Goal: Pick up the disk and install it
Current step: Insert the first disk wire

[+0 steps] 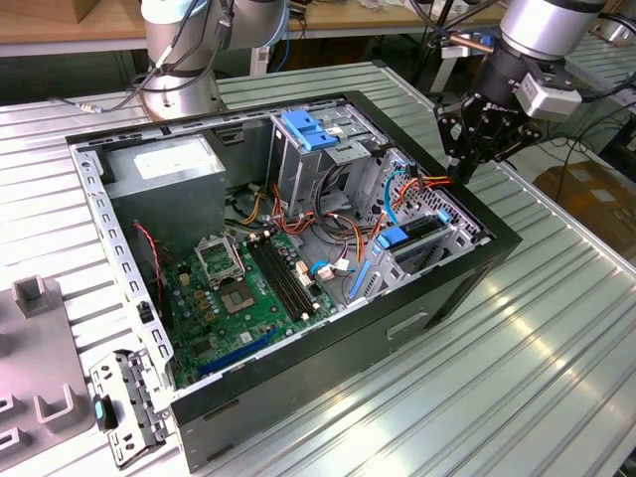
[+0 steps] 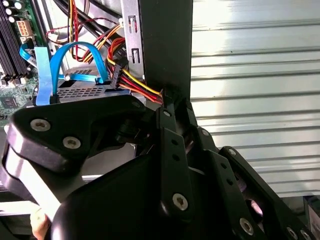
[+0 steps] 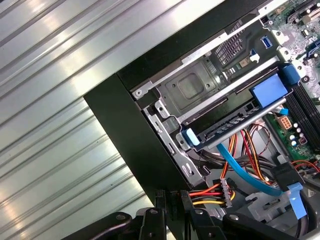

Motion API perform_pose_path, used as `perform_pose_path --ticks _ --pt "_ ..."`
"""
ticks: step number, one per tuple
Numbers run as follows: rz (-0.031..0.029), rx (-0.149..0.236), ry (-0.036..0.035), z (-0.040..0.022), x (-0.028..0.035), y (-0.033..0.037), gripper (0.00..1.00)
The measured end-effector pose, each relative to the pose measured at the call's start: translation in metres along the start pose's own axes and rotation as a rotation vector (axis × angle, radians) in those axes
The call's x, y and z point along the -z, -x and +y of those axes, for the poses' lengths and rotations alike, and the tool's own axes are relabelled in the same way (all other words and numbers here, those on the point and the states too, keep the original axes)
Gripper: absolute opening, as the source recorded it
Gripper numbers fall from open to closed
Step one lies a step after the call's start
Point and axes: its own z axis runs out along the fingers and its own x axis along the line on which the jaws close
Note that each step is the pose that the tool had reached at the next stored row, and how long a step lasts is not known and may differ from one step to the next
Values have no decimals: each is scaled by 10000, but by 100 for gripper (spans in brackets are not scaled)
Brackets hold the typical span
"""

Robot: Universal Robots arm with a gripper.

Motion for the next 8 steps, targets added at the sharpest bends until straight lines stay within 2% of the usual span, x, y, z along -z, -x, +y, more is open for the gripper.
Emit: perform_pose_path --ticks 3,4,5,8 --pt "1 2 1 0 1 0 24" --pt "1 2 1 0 0 0 17" --pt "0 2 -1 0 1 0 17" --pt "-1 1 0 3 42 5 17"
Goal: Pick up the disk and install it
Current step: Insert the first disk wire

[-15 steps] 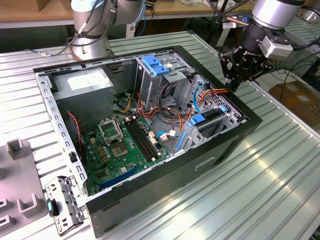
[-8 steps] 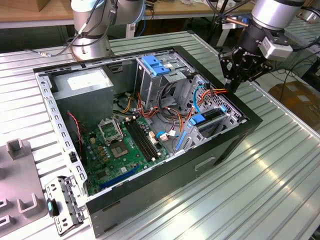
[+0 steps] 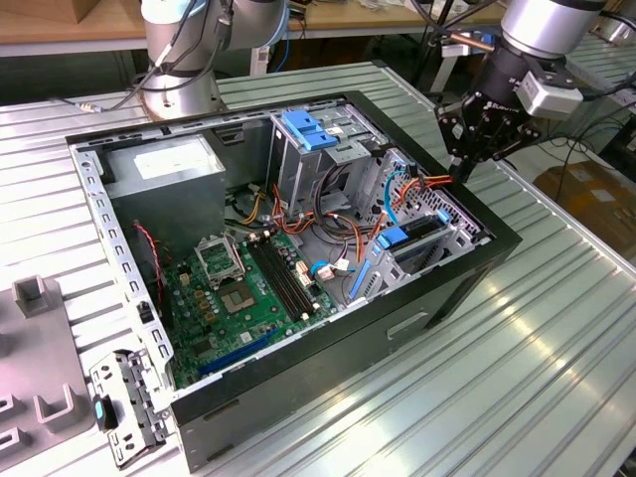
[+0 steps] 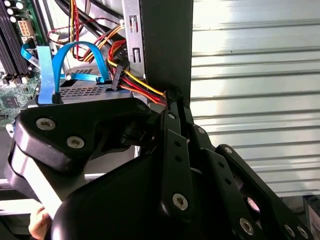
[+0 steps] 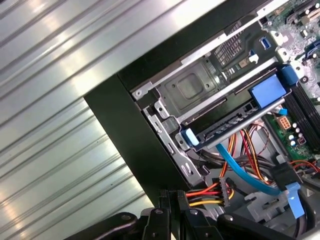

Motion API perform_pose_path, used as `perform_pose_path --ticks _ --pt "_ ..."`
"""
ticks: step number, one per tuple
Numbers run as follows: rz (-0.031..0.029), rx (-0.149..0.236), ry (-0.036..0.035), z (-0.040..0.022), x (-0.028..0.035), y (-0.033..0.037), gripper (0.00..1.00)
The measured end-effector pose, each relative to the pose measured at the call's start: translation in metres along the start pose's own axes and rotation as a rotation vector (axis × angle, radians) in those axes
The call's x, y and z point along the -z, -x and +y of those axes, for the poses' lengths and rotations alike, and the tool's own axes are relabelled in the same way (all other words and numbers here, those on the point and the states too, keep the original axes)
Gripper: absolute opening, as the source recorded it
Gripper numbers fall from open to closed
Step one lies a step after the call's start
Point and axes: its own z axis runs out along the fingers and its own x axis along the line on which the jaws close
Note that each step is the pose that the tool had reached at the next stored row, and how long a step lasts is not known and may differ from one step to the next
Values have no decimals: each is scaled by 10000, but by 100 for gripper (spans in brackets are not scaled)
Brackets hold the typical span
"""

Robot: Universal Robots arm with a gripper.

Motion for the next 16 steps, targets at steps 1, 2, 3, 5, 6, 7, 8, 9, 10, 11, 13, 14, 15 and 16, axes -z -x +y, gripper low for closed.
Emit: perform_pose_path --ticks 1,2,3,5,6,7,8,9,10,11,13,14,15,16 --pt "0 1 -1 0 4 0 17" --pt "-1 1 -2 0 4 0 17" --pt "1 1 2 0 5 0 17" --pt "6 1 8 0 6 0 17" --pt "6 -33 10 11 7 18 17" --pt "7 -71 11 25 8 39 17" --pt "7 -89 12 34 9 53 17" --pt "7 -102 11 41 9 64 17" --pt "8 -139 14 59 11 89 17" --pt "9 -177 15 61 11 92 17" --pt "14 -473 27 61 11 93 17" --pt "18 -612 35 61 11 93 17" --pt "21 -832 44 61 10 93 17" --pt "26 -1087 55 61 10 94 17"
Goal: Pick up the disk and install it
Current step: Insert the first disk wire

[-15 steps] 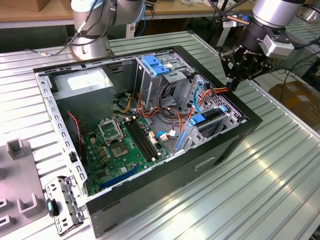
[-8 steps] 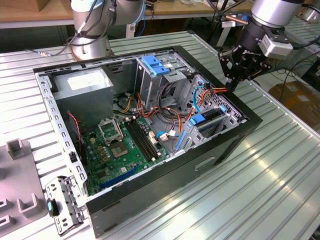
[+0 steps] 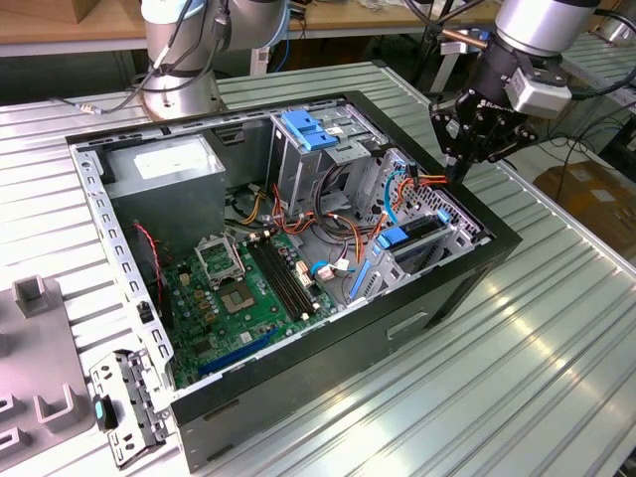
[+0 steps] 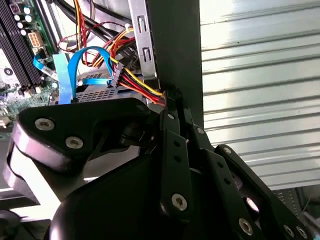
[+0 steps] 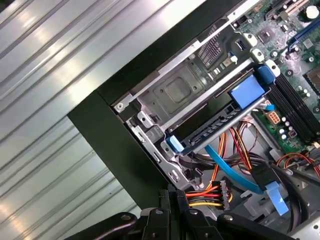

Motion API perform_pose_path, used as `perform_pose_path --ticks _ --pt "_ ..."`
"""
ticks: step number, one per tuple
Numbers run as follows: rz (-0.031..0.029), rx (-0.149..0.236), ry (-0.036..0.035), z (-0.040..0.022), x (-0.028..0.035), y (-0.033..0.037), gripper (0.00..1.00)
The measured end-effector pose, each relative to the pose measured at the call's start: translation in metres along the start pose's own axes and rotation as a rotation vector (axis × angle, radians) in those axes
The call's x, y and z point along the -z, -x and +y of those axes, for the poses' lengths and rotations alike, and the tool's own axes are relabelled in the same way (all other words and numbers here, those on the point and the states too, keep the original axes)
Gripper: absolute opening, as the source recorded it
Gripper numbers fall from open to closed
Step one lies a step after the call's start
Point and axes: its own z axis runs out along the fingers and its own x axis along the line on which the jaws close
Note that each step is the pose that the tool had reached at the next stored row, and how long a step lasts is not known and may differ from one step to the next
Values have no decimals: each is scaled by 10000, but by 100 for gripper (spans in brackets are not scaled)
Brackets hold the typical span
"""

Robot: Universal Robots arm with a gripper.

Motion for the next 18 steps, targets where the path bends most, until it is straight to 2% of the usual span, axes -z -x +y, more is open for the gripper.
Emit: perform_pose_path --ticks 3,8,13,14,18 --pt "18 -916 41 0 -2 0 17" --pt "20 -1061 48 38 0 45 17" --pt "45 -2400 105 43 -14 51 17" --pt "47 -2546 112 49 -15 58 17" --pt "51 -2699 119 88 -12 106 17"
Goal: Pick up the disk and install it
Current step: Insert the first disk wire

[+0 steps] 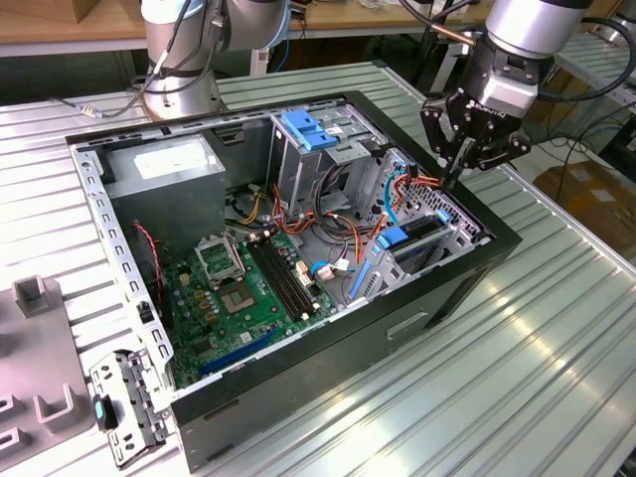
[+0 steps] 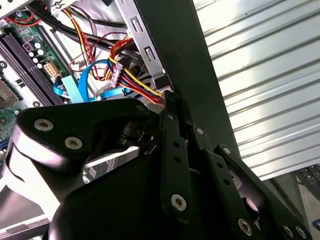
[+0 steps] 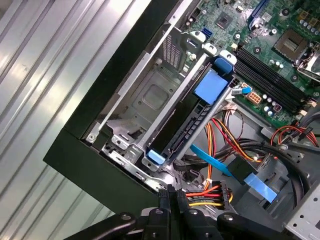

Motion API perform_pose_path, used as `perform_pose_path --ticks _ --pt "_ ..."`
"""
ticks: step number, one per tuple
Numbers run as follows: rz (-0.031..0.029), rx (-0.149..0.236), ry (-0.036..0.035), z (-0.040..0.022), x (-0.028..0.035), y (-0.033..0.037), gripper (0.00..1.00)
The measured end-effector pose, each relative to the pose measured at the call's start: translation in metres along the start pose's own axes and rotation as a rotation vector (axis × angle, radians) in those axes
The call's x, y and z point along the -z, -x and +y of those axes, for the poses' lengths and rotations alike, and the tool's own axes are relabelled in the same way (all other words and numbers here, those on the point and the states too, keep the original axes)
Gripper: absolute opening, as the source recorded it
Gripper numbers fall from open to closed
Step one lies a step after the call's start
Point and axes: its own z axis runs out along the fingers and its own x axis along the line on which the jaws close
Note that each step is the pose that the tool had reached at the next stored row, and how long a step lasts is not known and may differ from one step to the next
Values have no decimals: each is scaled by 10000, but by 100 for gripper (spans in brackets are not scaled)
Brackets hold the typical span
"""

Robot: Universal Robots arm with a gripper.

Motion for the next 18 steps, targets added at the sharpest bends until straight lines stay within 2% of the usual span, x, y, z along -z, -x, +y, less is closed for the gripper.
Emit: perform_pose_path --ticks 2,3,10,11,15,18 --pt "4 -213 9 4 -2 2 17" --pt "13 -634 29 4 -5 3 17" --pt "36 -1861 83 4 -17 4 17" --pt "43 -2192 98 4 -19 4 17" --pt "45 -2414 107 55 -18 39 17" --pt "52 -2781 123 56 -21 40 17"
